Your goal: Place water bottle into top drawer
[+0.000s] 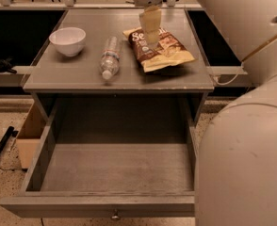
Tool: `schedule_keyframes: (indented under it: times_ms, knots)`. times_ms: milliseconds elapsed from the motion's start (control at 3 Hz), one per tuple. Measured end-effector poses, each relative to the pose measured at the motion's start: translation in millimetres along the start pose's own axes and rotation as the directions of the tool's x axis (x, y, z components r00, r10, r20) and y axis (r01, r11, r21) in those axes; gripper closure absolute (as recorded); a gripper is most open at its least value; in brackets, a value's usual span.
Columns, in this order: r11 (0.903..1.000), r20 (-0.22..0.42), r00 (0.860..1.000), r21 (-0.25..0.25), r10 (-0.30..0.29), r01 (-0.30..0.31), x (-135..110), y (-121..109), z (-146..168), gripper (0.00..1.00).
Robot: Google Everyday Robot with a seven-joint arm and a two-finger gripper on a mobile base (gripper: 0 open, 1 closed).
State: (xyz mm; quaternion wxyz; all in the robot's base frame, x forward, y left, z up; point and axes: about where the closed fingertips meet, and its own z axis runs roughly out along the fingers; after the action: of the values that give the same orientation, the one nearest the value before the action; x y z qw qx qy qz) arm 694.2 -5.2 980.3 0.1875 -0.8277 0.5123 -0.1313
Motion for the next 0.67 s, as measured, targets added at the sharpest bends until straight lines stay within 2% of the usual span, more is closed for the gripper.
schedule_keyframes:
  times_ms: [667]
  knots:
    - [0.9994,-0.035,0.999,-0.012,-0.032,0.031,-1.2,-16.9,19.7,0.00]
